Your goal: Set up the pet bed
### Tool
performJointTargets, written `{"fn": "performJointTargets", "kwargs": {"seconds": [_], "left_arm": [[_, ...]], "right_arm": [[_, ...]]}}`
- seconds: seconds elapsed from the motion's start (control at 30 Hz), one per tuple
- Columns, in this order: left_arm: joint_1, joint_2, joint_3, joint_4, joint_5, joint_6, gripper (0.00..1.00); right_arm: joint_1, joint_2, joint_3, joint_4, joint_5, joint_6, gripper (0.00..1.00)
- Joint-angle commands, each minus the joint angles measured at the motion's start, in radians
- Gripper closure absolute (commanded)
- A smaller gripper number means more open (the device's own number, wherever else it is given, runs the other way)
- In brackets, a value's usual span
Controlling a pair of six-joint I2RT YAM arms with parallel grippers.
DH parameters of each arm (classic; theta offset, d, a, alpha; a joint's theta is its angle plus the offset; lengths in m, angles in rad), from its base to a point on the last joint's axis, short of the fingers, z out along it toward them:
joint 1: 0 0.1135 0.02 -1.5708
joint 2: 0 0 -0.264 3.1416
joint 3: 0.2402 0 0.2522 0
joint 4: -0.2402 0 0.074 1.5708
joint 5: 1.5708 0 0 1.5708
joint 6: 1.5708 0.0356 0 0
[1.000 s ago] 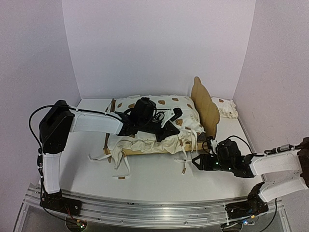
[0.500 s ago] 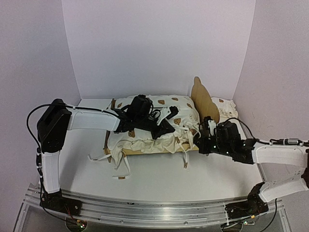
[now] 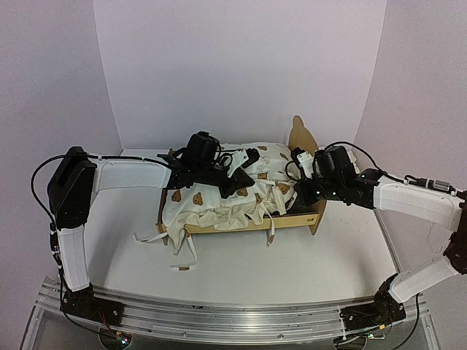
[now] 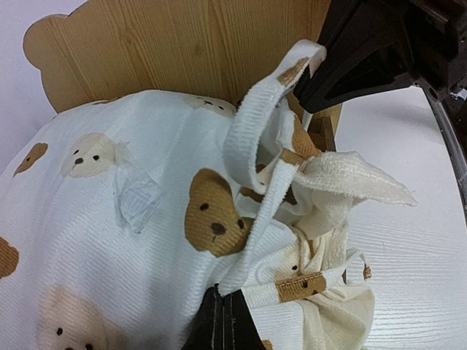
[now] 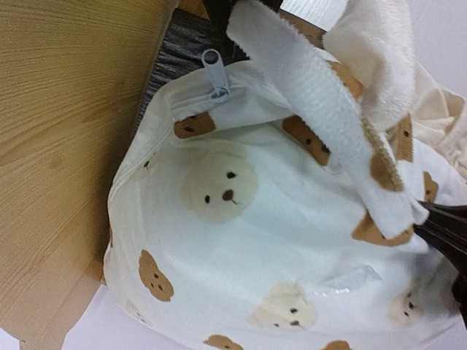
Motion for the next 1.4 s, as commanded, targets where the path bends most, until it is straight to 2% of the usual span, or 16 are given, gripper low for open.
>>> {"fn": "performJointTargets", "kwargs": {"seconds": [0.0,0.13,0.43,0.83,1.13,1.23,1.37], "left_arm": [[0.012,-0.059,0.025,-0.001,-0.01,0.002,1.0],[0.012,-0.056,0.024,0.007,0.019,-0.007,1.0],[0.011,-0.036,0.024,0.018,0.032,-0.013,1.0],[0.011,-0.016,0.027,0.021,0.039,-0.014,1.0],[0.01,-0.011,0.02,0.024,0.045,-0.024,1.0],[0.005,-0.009,0.012,0.033,0.045,-0.033,1.0],[-0.008,-0.004,0.003,0.039,0.05,-0.041,1.0]], "right_arm": [[-0.01,0.033,0.06,-0.11,0.078,-0.087,1.0],[-0.013,0.047,0.066,-0.131,0.048,-0.076,1.0],[-0.016,0.101,0.21,-0.311,-0.093,-0.028,1.0],[-0.037,0.287,0.262,-0.323,-0.128,-0.008,1.0],[-0.041,0.326,0.265,-0.334,-0.111,0.015,0.99],[-0.041,0.324,0.276,-0.4,-0.111,0.053,0.86],[-0.041,0.31,0.321,-0.544,-0.105,0.118,0.59]]}}
